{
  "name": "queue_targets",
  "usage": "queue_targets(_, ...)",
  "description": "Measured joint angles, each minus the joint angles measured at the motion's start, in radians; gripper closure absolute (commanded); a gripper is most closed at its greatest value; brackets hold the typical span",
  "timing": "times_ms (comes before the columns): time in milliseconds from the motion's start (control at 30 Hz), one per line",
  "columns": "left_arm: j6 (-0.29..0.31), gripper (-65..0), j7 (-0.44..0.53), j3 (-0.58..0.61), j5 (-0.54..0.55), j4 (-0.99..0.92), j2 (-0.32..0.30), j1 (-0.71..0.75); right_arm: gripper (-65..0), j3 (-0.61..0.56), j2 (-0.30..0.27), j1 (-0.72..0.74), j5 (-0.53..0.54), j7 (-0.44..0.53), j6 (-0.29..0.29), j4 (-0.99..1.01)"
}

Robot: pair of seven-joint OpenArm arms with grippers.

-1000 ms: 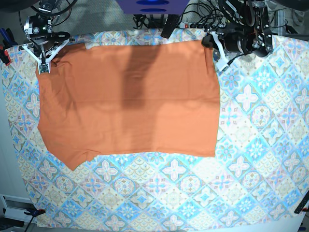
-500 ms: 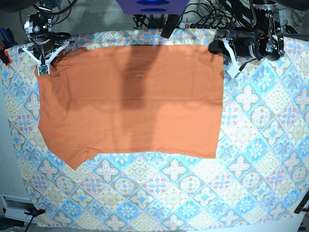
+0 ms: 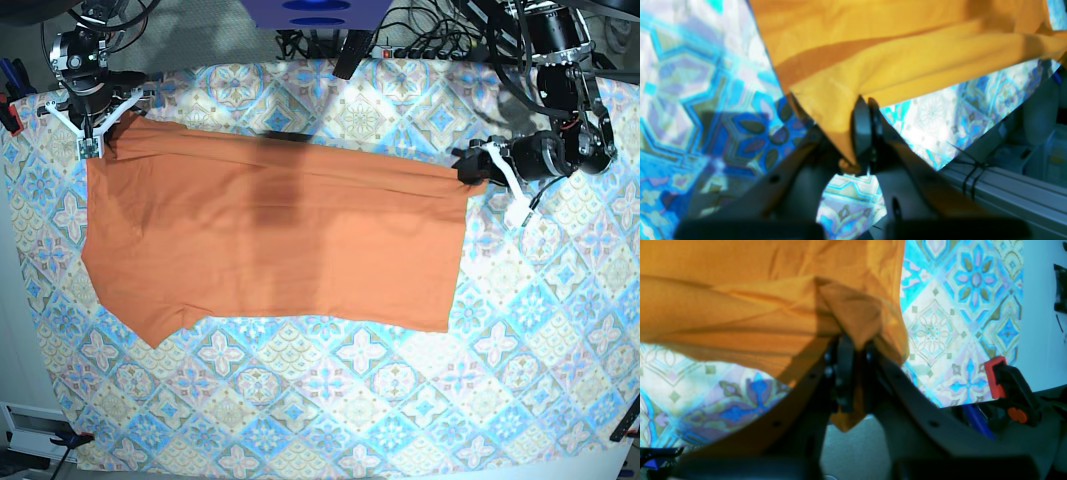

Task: Fold the T-shirt properly
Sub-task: 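Drag the left gripper's shirt edge inward toward the shirt's middle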

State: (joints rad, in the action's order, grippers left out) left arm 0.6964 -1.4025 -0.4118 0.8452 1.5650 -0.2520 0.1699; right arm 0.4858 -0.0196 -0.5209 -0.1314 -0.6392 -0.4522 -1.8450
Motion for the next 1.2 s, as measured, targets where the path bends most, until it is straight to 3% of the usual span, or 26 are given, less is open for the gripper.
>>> queue_targets(200,0.000,0.0,-0.010,0.000,-0.006,-0.006,0.005,-0.022,-2.6,-0.002,-0.003,0.051,-0.018,0.003,0.000,0.000)
queue_targets(400,0.000,0.0,-0.005,0.000,-0.005,-0.006,0.002,-0.082,-2.6,-0.068,0.001,0.098,-0.207,-0.017,-0.002,0.011)
queue_targets(600,-0.003,0.0,-0.005,0.004,-0.016,-0.174,0.000,-0.135,-2.6,-0.106,0.034,0.143,-0.235,-0.011,-0.003,0.035)
queue_targets(767,0.000,0.0,-0.007,0.004,-0.014,-0.184,0.002,-0.146,-2.6,-0.106,0.031,0.179,-0.247,-0.008,0.003,0.095)
queue_targets(1000,0.000,0.0,-0.003,0.004,-0.160,-0.185,0.010,-0.172,-2.6,-0.108,0.034,0.209,-0.316,-0.016,-0.002,0.132)
queue_targets(1200,0.000,0.0,-0.004,0.004,-0.198,-0.185,0.021,-0.175,-2.6,-0.109,0.034,0.286,-0.436,0.005,-0.008,0.142)
